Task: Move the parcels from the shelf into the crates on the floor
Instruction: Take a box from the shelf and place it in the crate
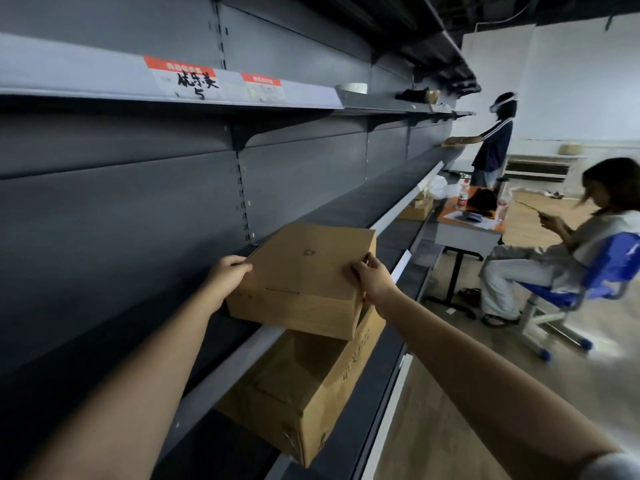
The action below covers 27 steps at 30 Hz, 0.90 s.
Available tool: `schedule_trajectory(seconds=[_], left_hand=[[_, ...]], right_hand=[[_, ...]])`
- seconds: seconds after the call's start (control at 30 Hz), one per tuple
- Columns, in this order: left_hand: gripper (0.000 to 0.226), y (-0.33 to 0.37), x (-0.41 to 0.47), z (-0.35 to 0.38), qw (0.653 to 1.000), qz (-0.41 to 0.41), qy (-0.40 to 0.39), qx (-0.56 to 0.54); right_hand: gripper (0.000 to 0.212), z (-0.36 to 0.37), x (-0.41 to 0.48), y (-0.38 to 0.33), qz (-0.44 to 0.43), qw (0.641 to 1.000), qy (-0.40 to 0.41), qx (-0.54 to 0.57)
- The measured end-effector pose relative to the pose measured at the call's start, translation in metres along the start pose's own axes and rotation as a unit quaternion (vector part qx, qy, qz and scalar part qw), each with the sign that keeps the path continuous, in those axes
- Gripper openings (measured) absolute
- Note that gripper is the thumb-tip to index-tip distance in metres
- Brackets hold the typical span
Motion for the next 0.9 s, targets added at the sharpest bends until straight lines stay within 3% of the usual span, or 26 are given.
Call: schedule_trajectory(seconds=[0.2,0.43,0.6,0.73,0.9], left_hand=[[0.04,0.054,-0.054,0.076,0.993,0.046,-0.092,-0.057],[0.039,0.134,-0.181,0.179,0.968,0.119,-0.199,-0.094],[0.036,0.167,-0.31,0.235,0.945,0.153,-0.271,-0.101],[0.037,0.18,-0.434,0.267,0.92,0.179,-0.333,-0.099],[0.034,0.198,-0.609,0.286,0.872,0.24,-0.412,-0.107]], right_hand=[[0.041,-0.116,-0.021,0.011,0.013,0.993,0.084,0.084],[0.041,-0.287,-0.107,0.032,-0.008,0.965,0.233,0.117],[0.047,-0.411,-0.21,0.056,-0.02,0.933,0.34,0.114],[0.035,-0.501,-0.313,0.084,-0.022,0.911,0.402,0.089],[0.034,-0.602,-0.469,0.12,-0.013,0.864,0.5,0.065]])
Point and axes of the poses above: each hand's wrist, its own x-axis towards the middle knuckle, its own z-axis out of the palm, y = z × x, the point moved 10 cm from there along x, towards the middle knuckle, and after that the axes turned 12 degrees about y, right-handed, at the moved point
